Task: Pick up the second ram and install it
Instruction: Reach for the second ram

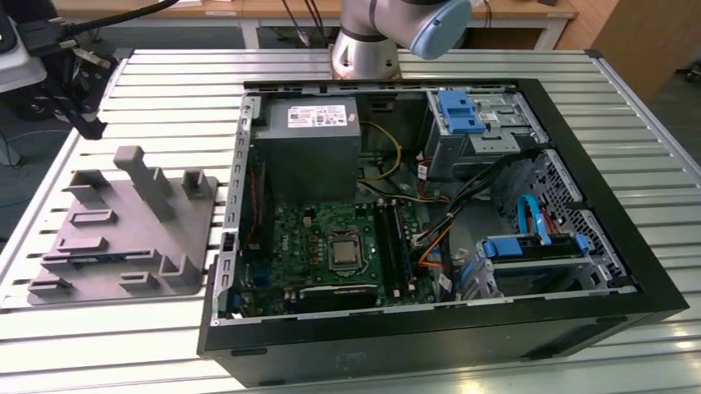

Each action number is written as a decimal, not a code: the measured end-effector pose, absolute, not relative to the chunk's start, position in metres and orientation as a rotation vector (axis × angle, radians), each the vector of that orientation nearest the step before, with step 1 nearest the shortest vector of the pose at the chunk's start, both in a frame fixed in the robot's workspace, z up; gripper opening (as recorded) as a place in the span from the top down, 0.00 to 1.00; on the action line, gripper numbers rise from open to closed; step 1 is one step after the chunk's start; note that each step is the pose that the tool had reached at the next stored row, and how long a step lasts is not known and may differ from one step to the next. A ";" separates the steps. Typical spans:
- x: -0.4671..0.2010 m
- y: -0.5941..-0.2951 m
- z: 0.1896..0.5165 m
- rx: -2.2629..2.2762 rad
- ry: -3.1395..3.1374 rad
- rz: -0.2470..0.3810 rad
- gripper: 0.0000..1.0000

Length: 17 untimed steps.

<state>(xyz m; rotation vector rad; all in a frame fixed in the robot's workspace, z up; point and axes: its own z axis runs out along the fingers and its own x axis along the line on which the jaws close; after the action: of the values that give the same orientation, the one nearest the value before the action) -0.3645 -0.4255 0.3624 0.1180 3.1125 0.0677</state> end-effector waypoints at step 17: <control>-0.378 -0.433 0.353 0.118 3.112 0.068 0.90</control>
<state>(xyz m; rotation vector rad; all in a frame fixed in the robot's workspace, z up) -0.3781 -0.4332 0.3531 0.1180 3.1123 0.0678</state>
